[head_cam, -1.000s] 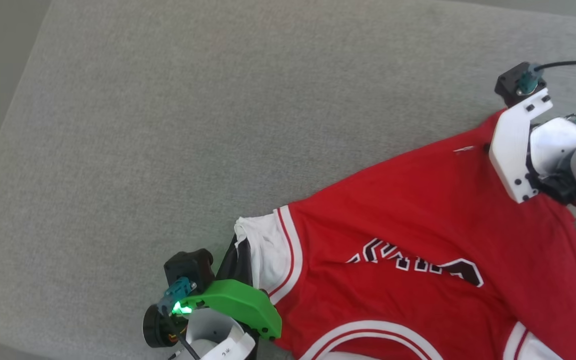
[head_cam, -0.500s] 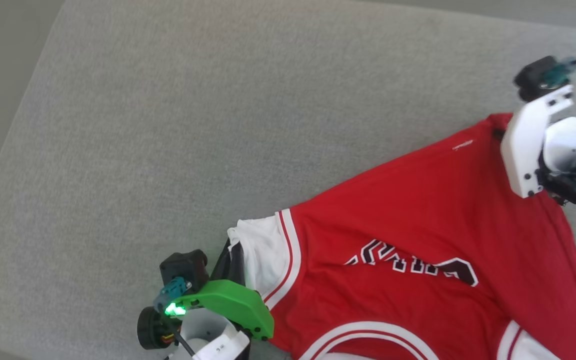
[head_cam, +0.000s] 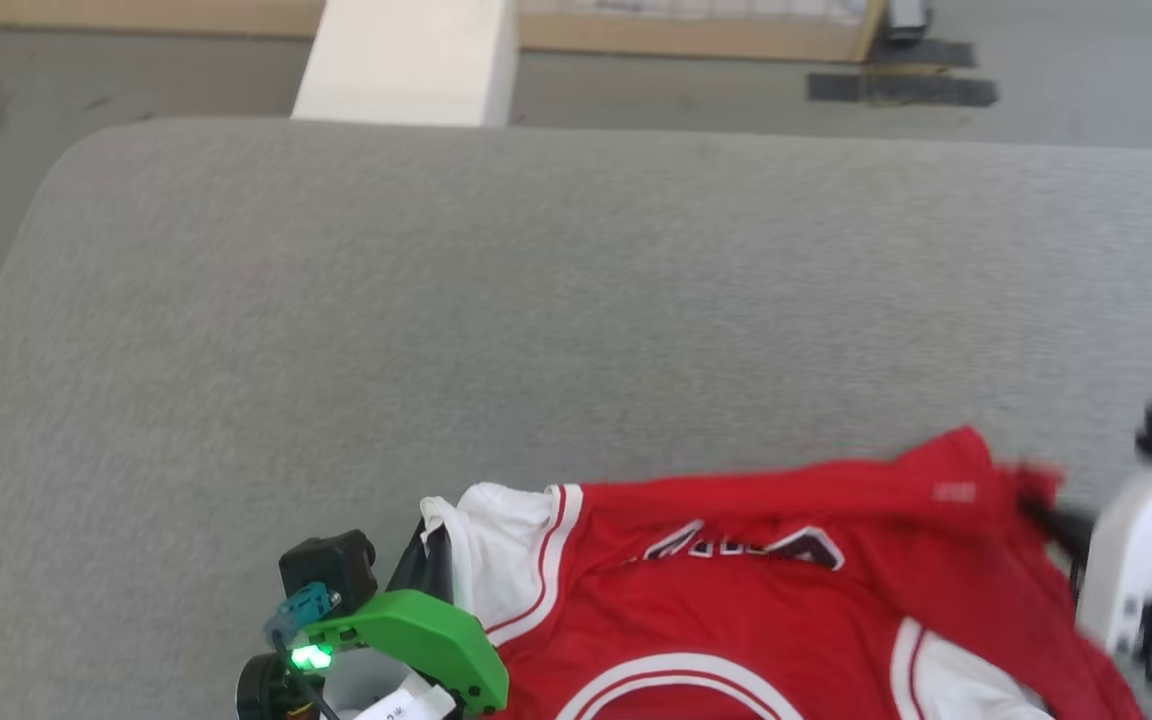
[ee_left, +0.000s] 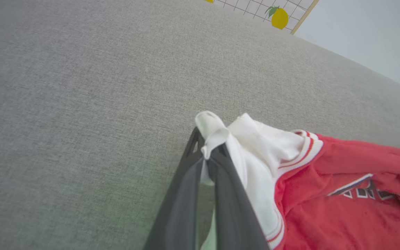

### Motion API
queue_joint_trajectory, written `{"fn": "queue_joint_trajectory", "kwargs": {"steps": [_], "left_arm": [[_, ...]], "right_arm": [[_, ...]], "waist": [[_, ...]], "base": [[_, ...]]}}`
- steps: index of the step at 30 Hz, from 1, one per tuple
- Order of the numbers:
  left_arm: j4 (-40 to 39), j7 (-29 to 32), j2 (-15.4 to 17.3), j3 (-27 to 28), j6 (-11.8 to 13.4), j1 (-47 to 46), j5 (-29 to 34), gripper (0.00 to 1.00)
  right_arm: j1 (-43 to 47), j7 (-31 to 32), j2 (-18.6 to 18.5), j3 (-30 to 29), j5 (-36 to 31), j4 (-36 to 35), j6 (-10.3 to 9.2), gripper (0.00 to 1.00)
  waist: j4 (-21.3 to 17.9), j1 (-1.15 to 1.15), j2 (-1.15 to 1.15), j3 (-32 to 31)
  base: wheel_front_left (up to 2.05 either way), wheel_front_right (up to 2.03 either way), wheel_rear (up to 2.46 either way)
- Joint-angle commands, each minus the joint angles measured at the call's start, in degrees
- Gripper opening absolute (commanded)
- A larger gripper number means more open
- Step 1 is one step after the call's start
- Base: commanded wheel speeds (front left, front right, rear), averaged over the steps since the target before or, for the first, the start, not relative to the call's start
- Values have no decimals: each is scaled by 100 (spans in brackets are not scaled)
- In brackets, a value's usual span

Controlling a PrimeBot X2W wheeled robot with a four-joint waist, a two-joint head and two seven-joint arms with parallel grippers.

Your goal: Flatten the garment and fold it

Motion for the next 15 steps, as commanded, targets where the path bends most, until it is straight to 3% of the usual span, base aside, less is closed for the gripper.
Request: {"fn": "queue_joint_trajectory", "kwargs": {"steps": [1,8,15], "left_arm": [[-42,12,44,24,-23,55,-35,0],[-108,-76,-30,202,-166,263,-413,0],[-184,7,-13,468,-691,-132,-957,0]], "right_arm": [[334,103,147,-117,88,-177,20,0],[1704,878,511,-320,430,-810,20,0],[1313,1299,492,-336,524,-1151,20,0]], "waist": [[-432,0,0,-387],[-617,0,0,-494],[-646,0,0,-527]], "base": [[0,0,0],[0,0,0],[0,0,0]]}}
